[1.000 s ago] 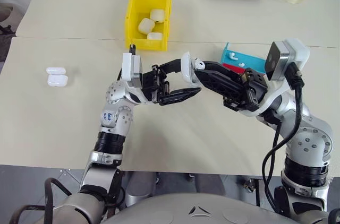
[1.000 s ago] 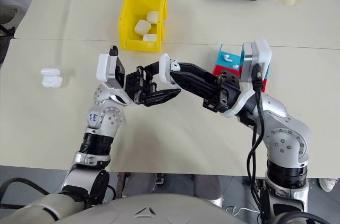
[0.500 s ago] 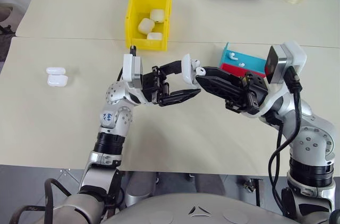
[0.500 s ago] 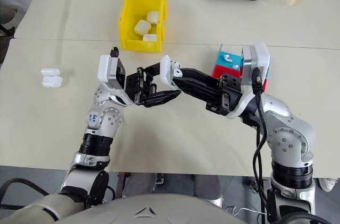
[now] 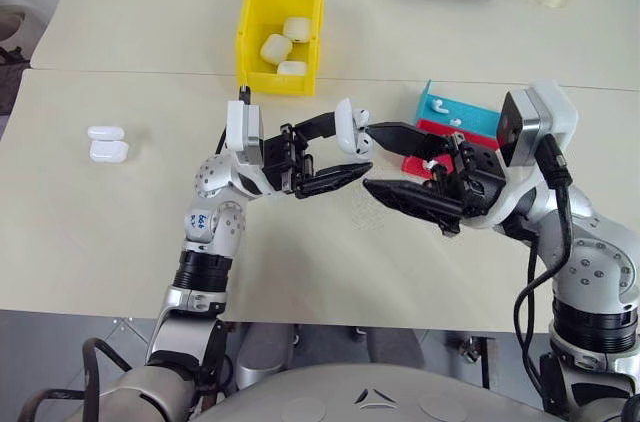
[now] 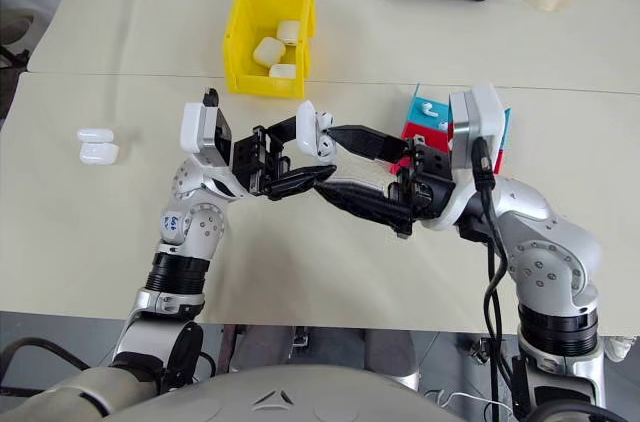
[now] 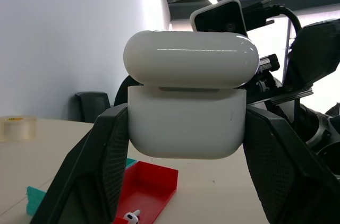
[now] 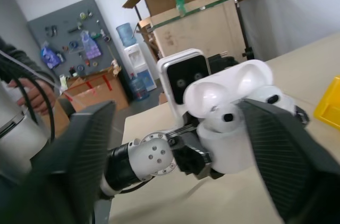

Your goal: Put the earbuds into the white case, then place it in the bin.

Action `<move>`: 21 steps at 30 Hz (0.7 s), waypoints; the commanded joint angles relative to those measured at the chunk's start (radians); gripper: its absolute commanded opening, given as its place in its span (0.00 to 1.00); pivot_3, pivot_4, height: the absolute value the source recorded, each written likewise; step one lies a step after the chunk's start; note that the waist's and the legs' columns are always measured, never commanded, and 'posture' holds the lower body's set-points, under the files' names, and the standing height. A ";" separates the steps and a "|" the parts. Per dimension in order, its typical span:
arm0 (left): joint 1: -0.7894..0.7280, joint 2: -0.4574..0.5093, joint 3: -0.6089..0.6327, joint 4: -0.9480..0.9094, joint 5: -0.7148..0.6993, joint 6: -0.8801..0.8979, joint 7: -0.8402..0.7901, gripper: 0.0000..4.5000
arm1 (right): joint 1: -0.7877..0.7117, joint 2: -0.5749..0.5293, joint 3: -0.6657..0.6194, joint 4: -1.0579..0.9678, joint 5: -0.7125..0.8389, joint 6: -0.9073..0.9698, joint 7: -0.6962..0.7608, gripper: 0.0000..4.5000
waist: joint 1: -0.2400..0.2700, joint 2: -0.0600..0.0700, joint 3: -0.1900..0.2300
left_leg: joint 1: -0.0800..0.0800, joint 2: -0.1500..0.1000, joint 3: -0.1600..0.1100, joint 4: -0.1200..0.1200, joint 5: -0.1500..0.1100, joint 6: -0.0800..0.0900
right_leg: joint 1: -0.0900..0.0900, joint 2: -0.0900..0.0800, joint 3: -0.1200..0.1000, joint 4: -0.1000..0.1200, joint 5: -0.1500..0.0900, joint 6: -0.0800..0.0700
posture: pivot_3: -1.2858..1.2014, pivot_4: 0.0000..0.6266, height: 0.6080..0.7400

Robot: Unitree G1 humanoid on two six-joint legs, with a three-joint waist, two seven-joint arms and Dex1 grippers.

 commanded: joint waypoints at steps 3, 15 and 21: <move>-0.004 0.077 -0.017 -0.071 0.101 -0.015 0.049 0.64 | 0.055 -0.061 -0.069 0.065 -0.085 -0.039 0.017 0.99 | 0.001 -0.001 0.000 | 0.000 0.000 0.000 0.000 0.000 0.001 | 0.000 0.000 0.000 0.000 0.000 0.000 | 0.52 0.24 1.00; -0.087 0.294 -0.168 -0.099 0.377 0.050 0.078 0.64 | -0.066 -0.124 0.043 0.116 -0.343 -0.146 0.102 0.15 | -0.001 -0.001 0.000 | 0.001 0.000 0.001 -0.001 0.000 0.000 | 0.000 0.001 0.001 0.000 0.000 0.000 | 0.52 0.24 1.00; -0.111 0.276 -0.212 -0.134 0.388 0.108 0.096 0.64 | -0.185 -0.083 0.149 0.102 -0.391 -0.118 0.075 0.01 | 0.000 -0.001 0.000 | 0.000 0.000 0.001 -0.001 0.000 0.000 | -0.001 0.000 0.001 0.000 0.000 0.000 | 0.52 0.24 1.00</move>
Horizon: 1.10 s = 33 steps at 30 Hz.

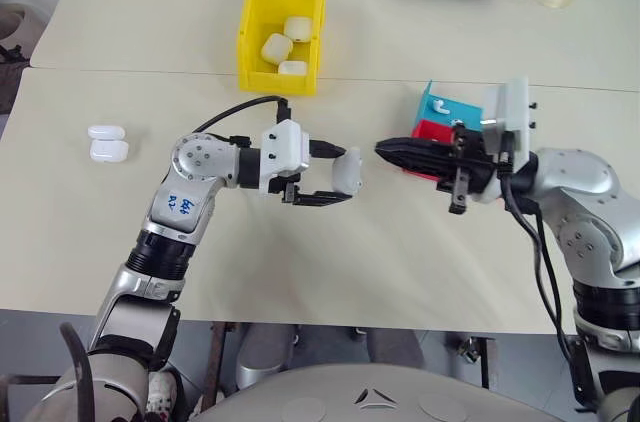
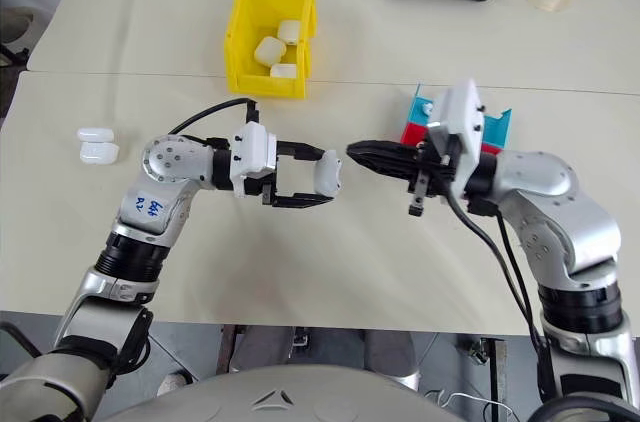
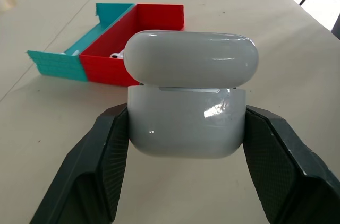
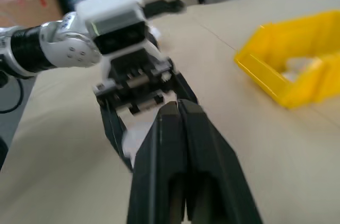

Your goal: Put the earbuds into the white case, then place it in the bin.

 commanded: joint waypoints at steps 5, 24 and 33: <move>-0.015 -0.009 -0.029 -0.085 0.004 0.045 0.016 0.64 | -0.091 0.060 0.107 -0.014 -0.053 0.043 -0.028 0.01 | -0.001 0.000 0.000 | 0.000 0.000 0.000 0.000 0.000 0.000 | 0.000 0.000 0.000 0.000 0.000 0.000 | 0.52 0.24 1.00; 0.085 -0.096 0.271 -0.175 -0.174 0.194 0.348 0.64 | 0.171 0.045 -0.227 0.051 0.085 -0.043 0.070 0.13 | 0.002 -0.001 0.000 | 0.000 0.000 0.000 0.001 0.000 0.000 | 0.000 -0.001 0.000 0.001 0.000 0.000 | 0.52 0.24 1.00; -0.260 -0.102 0.373 0.377 -0.028 -0.078 0.525 0.64 | 0.308 0.051 -0.353 0.059 0.014 -0.154 -0.012 0.78 | 0.006 -0.002 0.001 | 0.000 -0.002 0.001 0.002 0.000 0.000 | 0.000 0.000 -0.001 0.002 0.000 0.001 | 0.52 0.24 1.00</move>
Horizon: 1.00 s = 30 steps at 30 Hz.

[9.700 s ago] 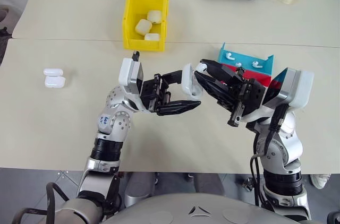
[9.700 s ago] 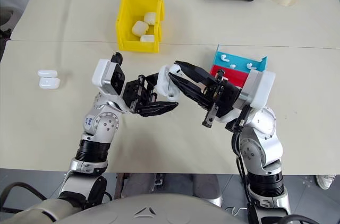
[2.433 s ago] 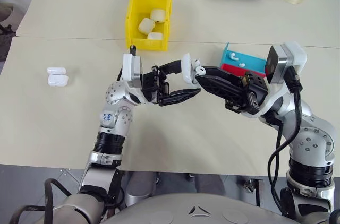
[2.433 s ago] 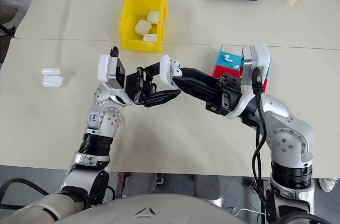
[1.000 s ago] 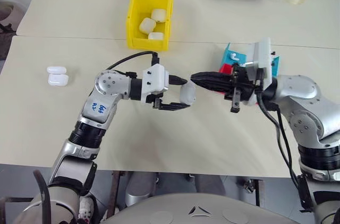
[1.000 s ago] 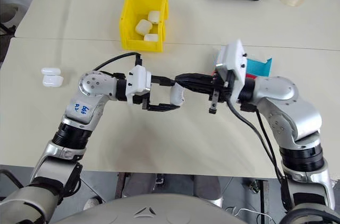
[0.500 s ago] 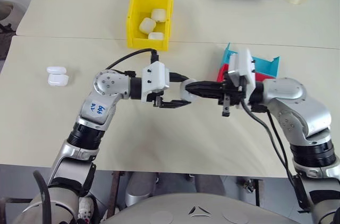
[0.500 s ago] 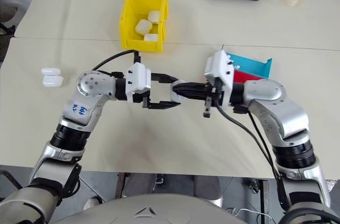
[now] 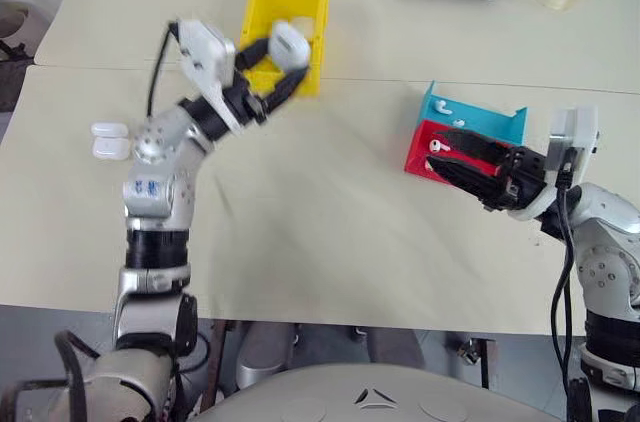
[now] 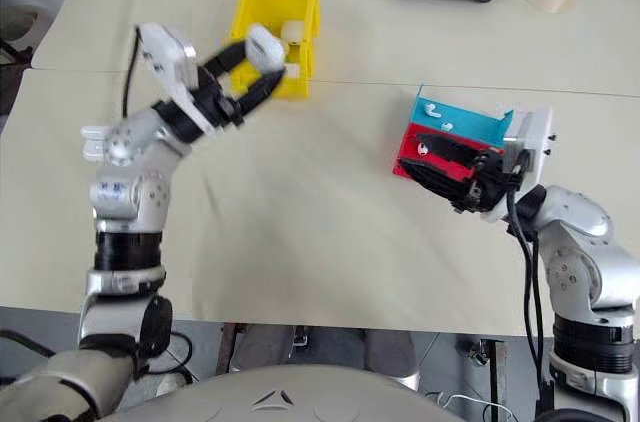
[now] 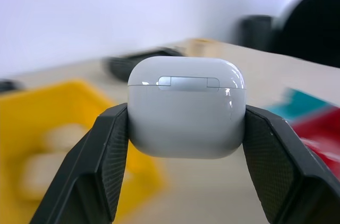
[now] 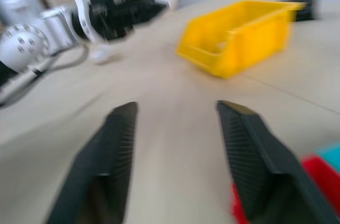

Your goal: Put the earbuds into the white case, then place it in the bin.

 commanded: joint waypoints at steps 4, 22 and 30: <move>-0.265 -0.008 0.015 0.511 0.067 -0.223 -0.008 0.64 | 0.017 0.016 -0.015 -0.069 -0.006 -0.049 -0.040 0.99 | -0.004 -0.001 0.001 | 0.000 -0.001 0.001 -0.002 0.000 0.001 | -0.002 0.000 -0.003 0.006 0.000 0.000 | 0.52 0.24 1.00; 0.015 0.086 -0.073 0.099 -0.053 -0.072 -0.441 0.99 | 0.060 0.038 0.015 -0.122 -0.010 -0.069 -0.081 1.00 | -0.029 -0.003 0.002 | 0.001 0.000 0.001 -0.001 0.000 0.001 | -0.002 -0.001 -0.008 0.008 0.000 0.000 | 0.52 0.24 1.00; 0.407 0.265 0.003 -0.347 -0.159 -0.014 -0.496 0.99 | 0.037 -0.011 0.015 -0.031 -0.042 -0.102 0.008 1.00 | -0.022 -0.003 0.002 | 0.004 0.002 0.001 -0.001 0.001 -0.001 | 0.001 -0.002 0.003 0.004 0.000 0.000 | 0.52 0.24 1.00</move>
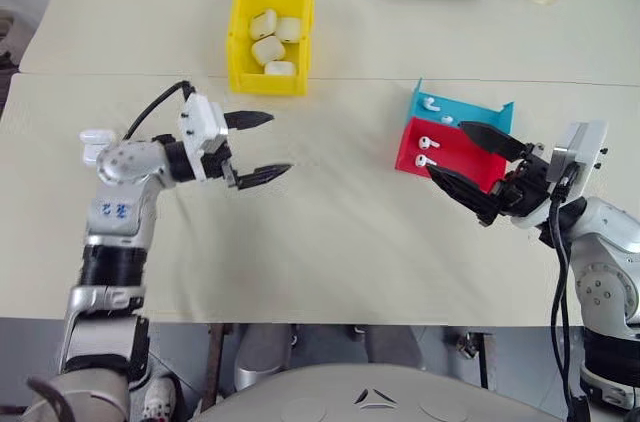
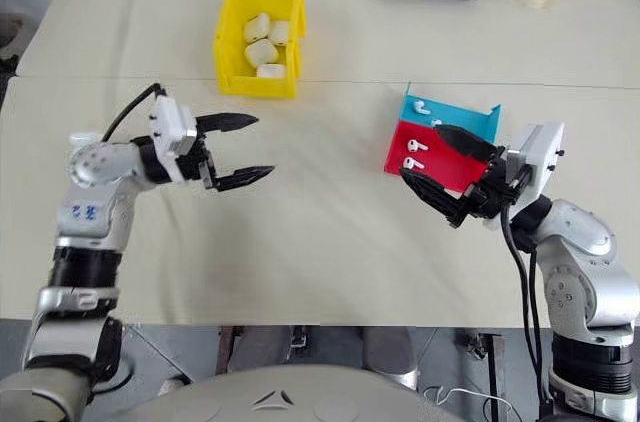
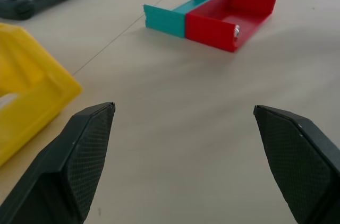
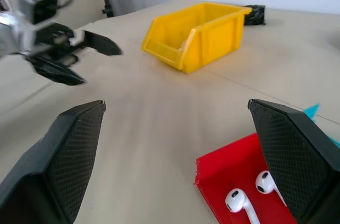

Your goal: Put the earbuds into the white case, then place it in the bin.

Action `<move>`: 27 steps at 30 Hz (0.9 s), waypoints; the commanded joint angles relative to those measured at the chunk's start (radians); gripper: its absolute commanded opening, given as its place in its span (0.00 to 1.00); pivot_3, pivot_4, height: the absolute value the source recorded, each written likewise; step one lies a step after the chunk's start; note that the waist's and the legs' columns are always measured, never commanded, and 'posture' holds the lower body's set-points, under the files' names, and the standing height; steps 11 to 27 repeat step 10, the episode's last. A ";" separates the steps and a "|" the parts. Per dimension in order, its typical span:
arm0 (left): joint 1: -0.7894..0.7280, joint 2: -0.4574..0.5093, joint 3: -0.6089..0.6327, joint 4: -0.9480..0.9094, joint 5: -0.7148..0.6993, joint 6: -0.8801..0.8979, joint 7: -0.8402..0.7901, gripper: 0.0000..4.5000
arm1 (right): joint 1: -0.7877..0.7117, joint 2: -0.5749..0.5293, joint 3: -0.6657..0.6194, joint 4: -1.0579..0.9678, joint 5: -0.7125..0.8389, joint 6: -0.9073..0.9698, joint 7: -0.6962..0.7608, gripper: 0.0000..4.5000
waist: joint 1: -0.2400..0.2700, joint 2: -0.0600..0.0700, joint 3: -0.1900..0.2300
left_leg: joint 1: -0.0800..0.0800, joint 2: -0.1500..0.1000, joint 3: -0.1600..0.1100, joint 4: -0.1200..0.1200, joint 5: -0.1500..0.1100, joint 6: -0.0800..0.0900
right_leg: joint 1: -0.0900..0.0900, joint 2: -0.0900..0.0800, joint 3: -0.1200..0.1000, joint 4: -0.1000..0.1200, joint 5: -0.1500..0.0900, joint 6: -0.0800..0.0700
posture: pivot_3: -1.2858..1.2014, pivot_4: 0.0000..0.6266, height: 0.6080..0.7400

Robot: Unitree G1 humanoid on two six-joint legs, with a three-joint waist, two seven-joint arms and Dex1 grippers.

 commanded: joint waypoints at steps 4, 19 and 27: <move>0.112 0.031 0.128 -0.195 -0.131 0.070 0.056 0.99 | -0.009 -0.056 -0.010 0.040 -0.022 -0.061 0.102 1.00 | 0.011 0.000 0.000 | 0.001 -0.001 -0.001 -0.001 -0.001 0.001 | 0.001 -0.001 0.000 -0.002 0.000 0.000 | 0.52 0.24 1.00; 0.147 0.050 0.152 -0.235 -0.091 0.073 0.132 0.99 | -0.017 -0.081 -0.016 0.112 -0.055 -0.135 0.194 1.00 | 0.014 0.000 0.000 | 0.000 -0.001 0.000 -0.001 -0.001 0.002 | 0.001 0.000 0.000 -0.003 0.000 0.000 | 0.52 0.24 1.00; 0.147 0.050 0.152 -0.235 -0.091 0.073 0.132 0.99 | -0.017 -0.081 -0.016 0.112 -0.055 -0.135 0.194 1.00 | 0.014 0.000 0.000 | 0.000 -0.001 0.000 -0.001 -0.001 0.002 | 0.001 0.000 0.000 -0.003 0.000 0.000 | 0.52 0.24 1.00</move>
